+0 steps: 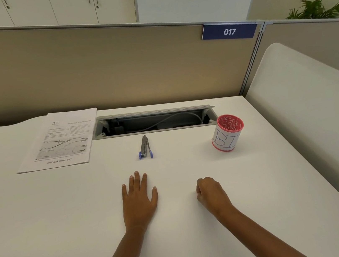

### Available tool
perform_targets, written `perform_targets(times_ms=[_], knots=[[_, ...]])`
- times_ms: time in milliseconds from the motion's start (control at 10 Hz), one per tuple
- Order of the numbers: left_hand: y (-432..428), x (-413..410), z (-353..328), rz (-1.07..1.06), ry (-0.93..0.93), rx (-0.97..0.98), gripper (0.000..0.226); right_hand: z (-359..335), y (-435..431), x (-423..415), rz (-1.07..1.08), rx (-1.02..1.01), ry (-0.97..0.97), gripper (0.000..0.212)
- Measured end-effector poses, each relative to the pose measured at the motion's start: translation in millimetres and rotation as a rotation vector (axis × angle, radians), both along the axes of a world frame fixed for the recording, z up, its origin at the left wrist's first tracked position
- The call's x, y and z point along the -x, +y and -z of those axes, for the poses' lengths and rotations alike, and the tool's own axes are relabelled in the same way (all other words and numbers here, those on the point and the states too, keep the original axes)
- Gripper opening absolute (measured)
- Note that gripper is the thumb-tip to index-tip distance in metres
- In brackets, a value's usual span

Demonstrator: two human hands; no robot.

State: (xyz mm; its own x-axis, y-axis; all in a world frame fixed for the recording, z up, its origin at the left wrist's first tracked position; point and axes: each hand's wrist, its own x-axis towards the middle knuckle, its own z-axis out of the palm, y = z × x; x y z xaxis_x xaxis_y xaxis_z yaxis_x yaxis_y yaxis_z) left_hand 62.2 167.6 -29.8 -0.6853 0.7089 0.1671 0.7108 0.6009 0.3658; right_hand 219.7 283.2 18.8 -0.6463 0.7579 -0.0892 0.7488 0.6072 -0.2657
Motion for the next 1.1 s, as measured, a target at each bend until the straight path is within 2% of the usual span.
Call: perform_targets(times_ms=[200, 300, 500, 600, 800, 900, 1100], knots=[[0, 1, 0, 0.005, 0.0, 0.014, 0.067, 0, -6, 3, -0.015, -0.047, -0.073, 0.024], [0, 1, 0, 0.013, -0.001, 0.027, 0.064, 3, -1, 1, -0.013, 0.01, 0.006, 0.022], [0, 2, -1, 0.013, 0.011, 0.043, 0.061, -8, 14, -19, 0.176, 0.372, 0.488, 0.026], [0, 2, 0, 0.012, 0.026, 0.043, 0.06, -10, 16, -26, 0.243, 0.315, 0.503, 0.024], [0, 2, 1, 0.008, 0.025, 0.036, 0.06, -3, 4, -22, 0.158, 0.233, 0.294, 0.012], [0, 2, 1, 0.003, 0.028, 0.033, 0.06, -2, -3, -17, 0.112, 0.145, 0.197, 0.012], [0, 1, 0, 0.009, 0.03, 0.031, 0.061, -2, 4, -10, 0.081, 0.103, 0.078, 0.019]])
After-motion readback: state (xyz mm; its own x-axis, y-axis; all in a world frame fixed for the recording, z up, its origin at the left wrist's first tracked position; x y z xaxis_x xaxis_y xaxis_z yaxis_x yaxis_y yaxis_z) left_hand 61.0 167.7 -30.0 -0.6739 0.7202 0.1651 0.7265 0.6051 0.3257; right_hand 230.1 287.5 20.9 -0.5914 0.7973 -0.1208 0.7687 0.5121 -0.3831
